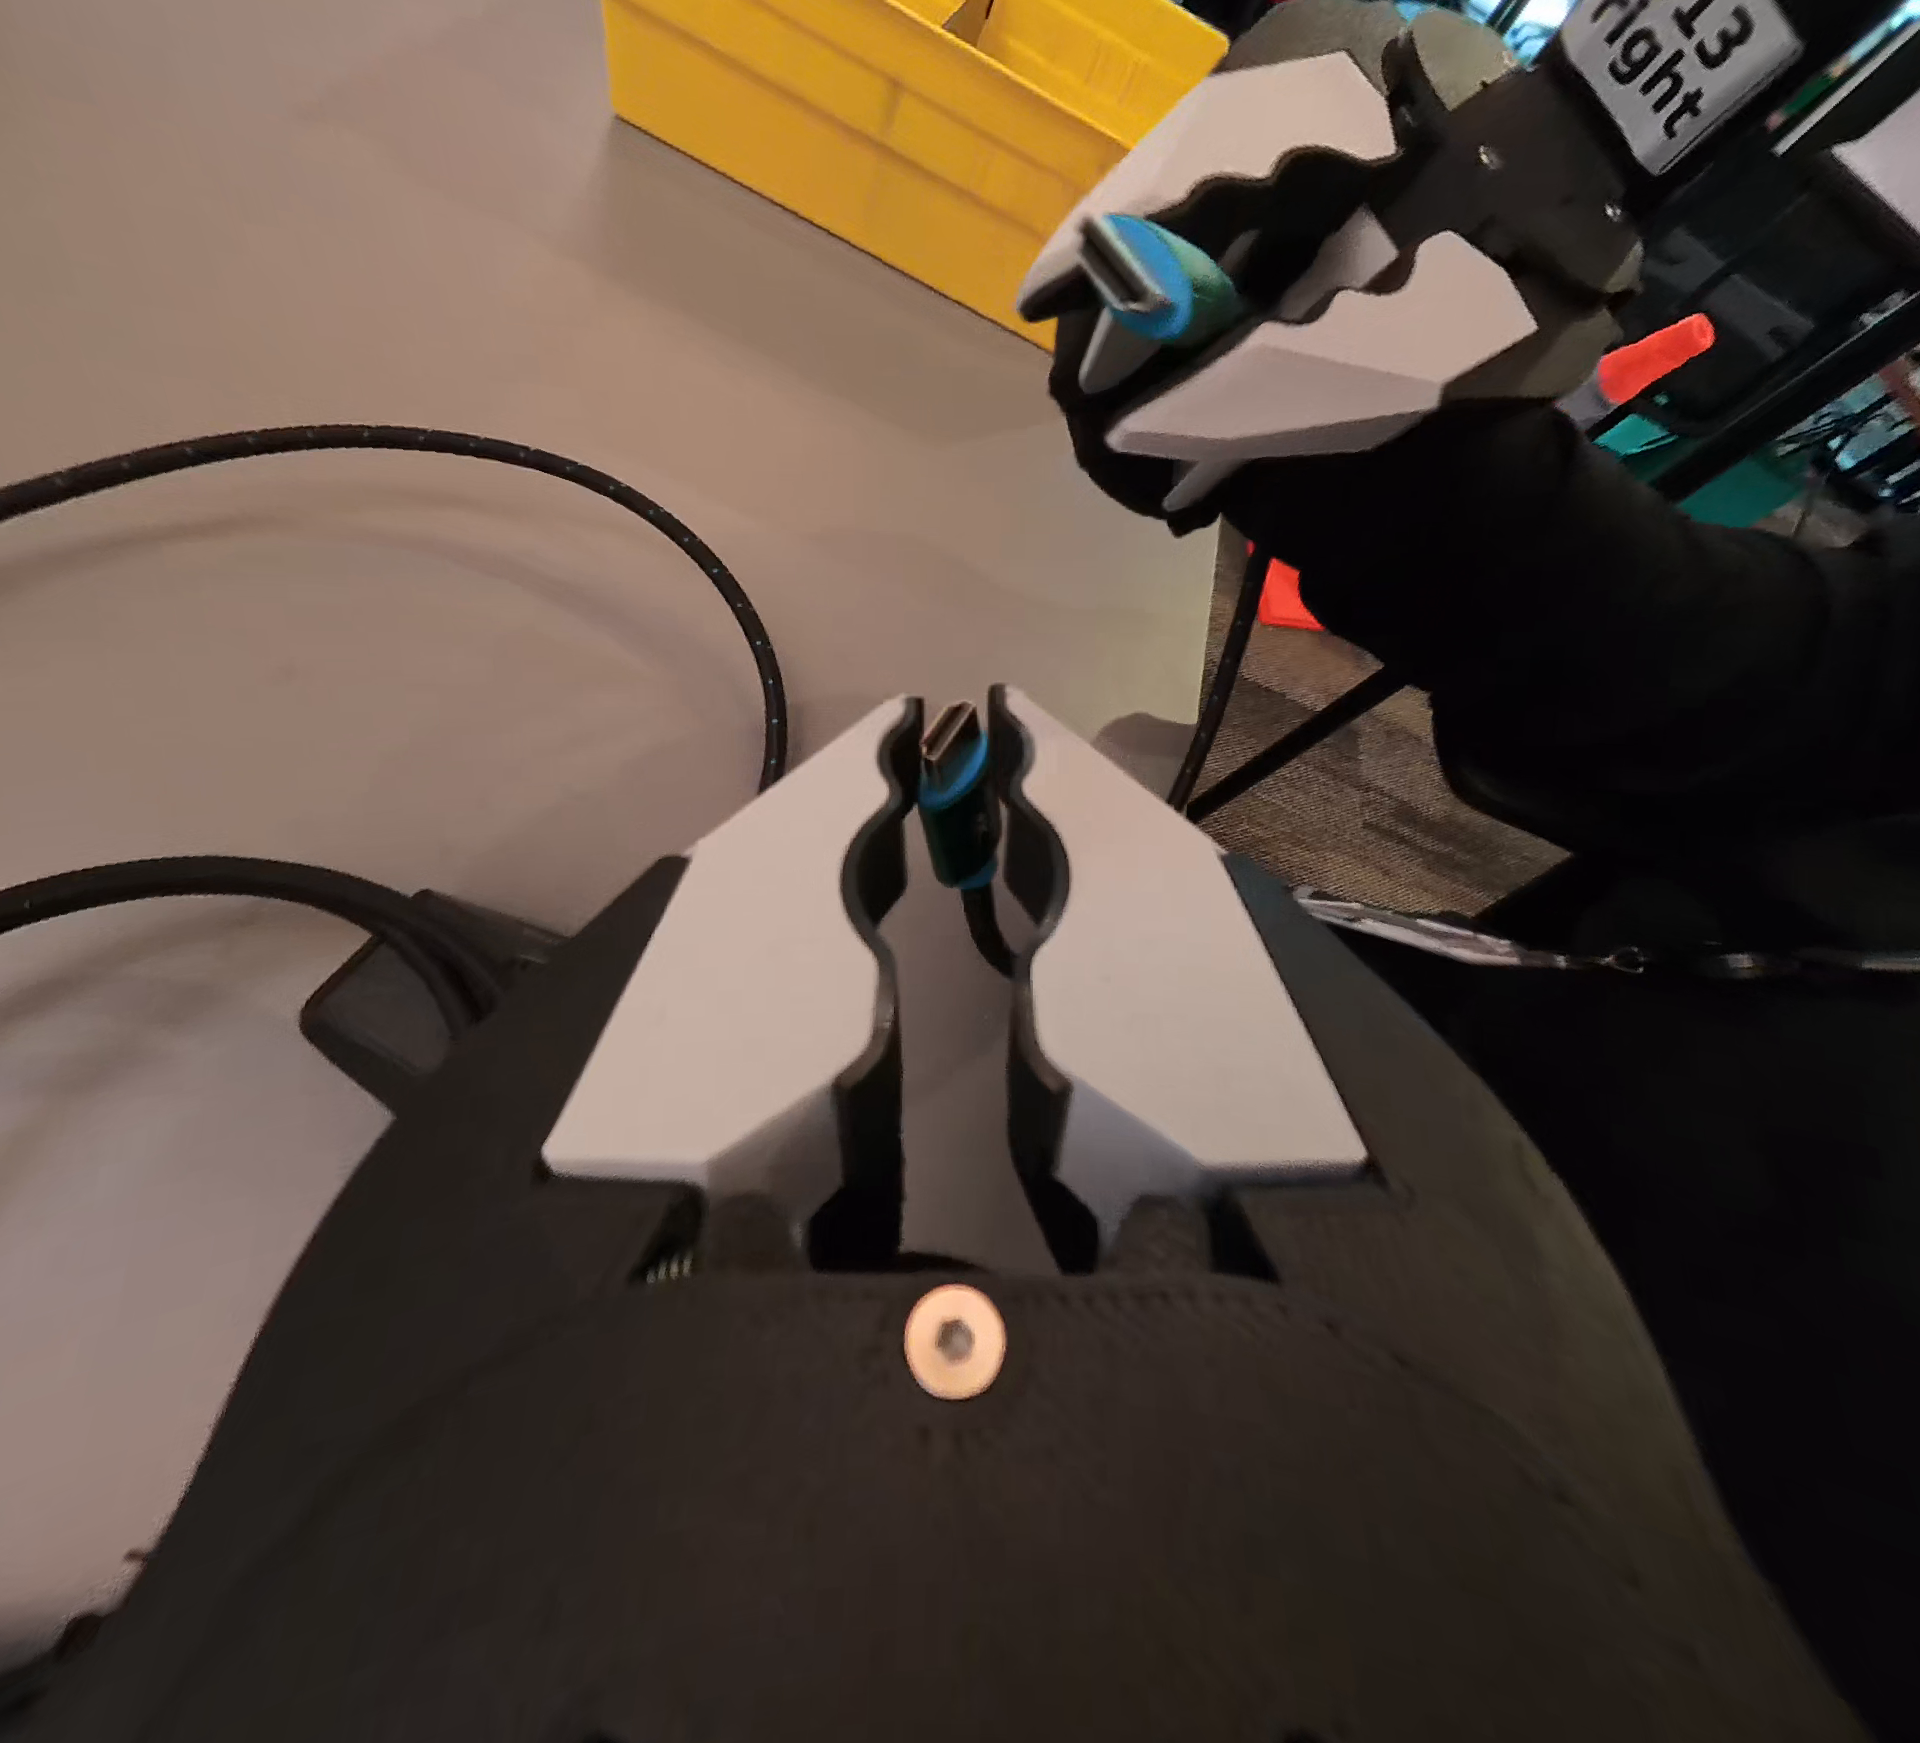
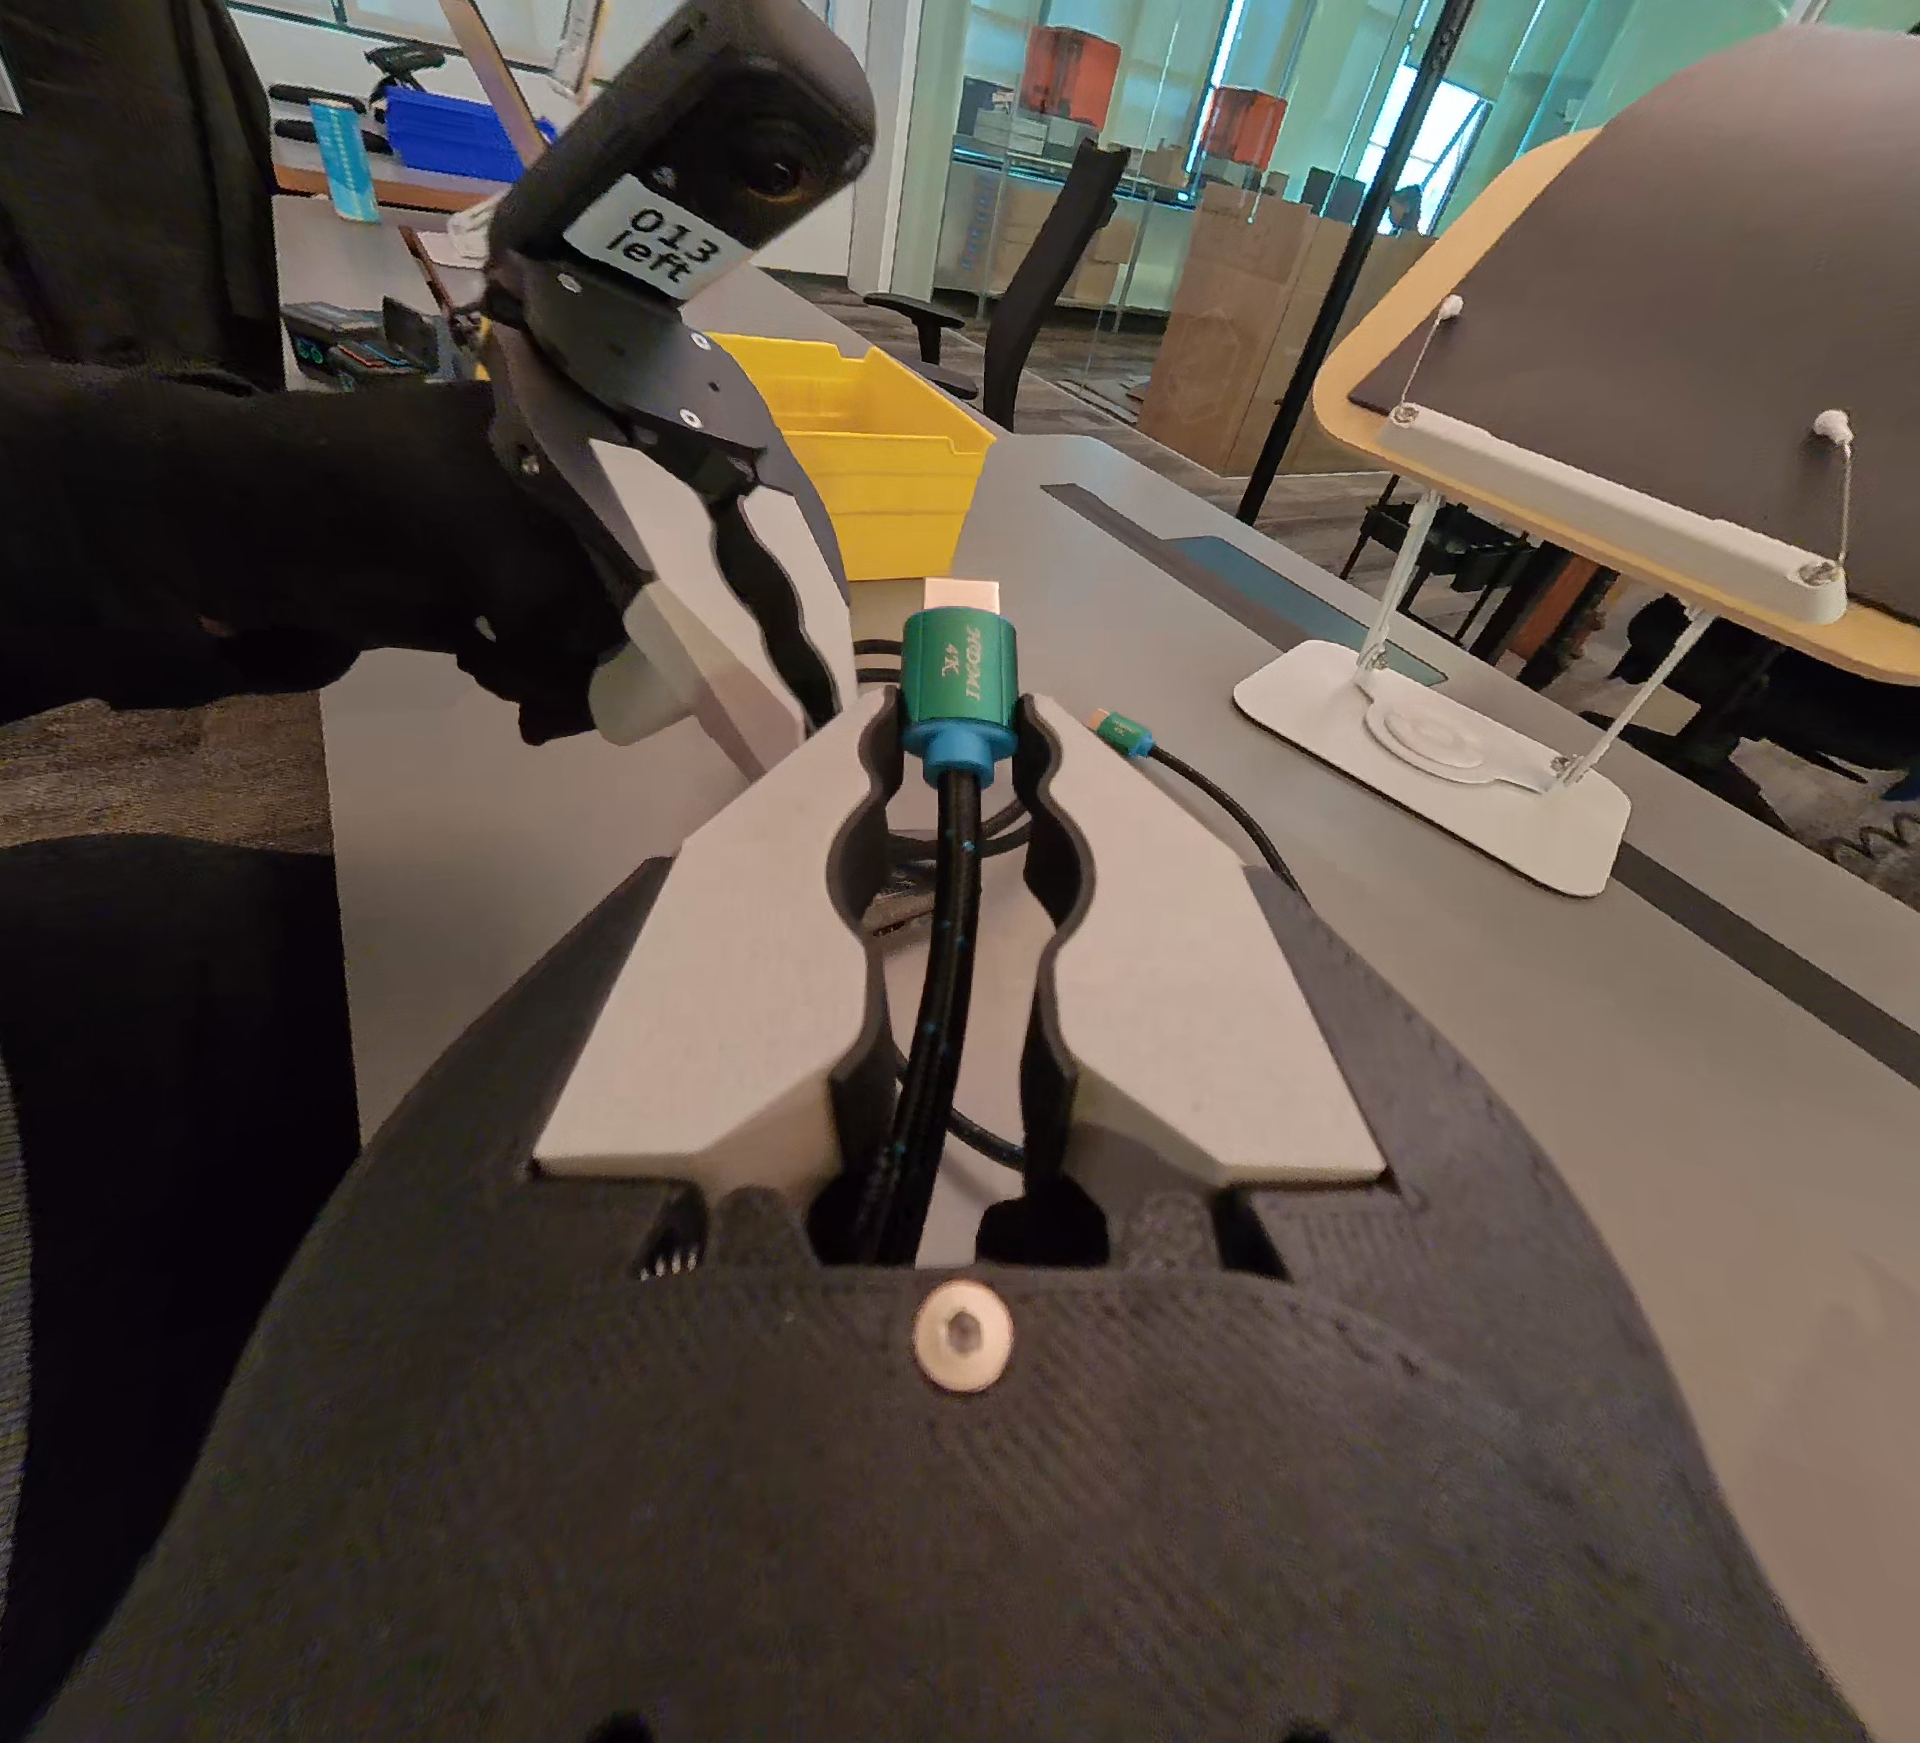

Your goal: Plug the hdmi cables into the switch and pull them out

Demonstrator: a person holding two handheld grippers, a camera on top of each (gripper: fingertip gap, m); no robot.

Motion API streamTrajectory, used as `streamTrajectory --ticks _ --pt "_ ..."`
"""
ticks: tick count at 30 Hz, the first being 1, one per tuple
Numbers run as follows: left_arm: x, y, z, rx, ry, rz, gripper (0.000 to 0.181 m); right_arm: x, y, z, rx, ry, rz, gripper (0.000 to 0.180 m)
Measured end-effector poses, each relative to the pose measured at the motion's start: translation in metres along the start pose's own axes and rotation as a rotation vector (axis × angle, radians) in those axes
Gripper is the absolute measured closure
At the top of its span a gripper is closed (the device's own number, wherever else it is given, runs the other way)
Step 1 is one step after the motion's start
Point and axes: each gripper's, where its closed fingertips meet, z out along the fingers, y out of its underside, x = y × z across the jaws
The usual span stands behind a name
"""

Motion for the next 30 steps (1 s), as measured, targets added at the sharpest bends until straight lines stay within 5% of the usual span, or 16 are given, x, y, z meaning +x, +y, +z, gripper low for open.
streamTrajectory --ticks 21,30 --pt "-0.055 -0.056 0.054 -0.048 -0.016 -0.1 0.174 -0.077 -0.045 -0.011 0.162 -0.391 -0.126 0.162" --pt "-0.114 -0.077 0.093 -0.004 0.066 -0.346 0.173 -0.127 -0.052 -0.023 0.202 -0.648 -0.115 0.163"
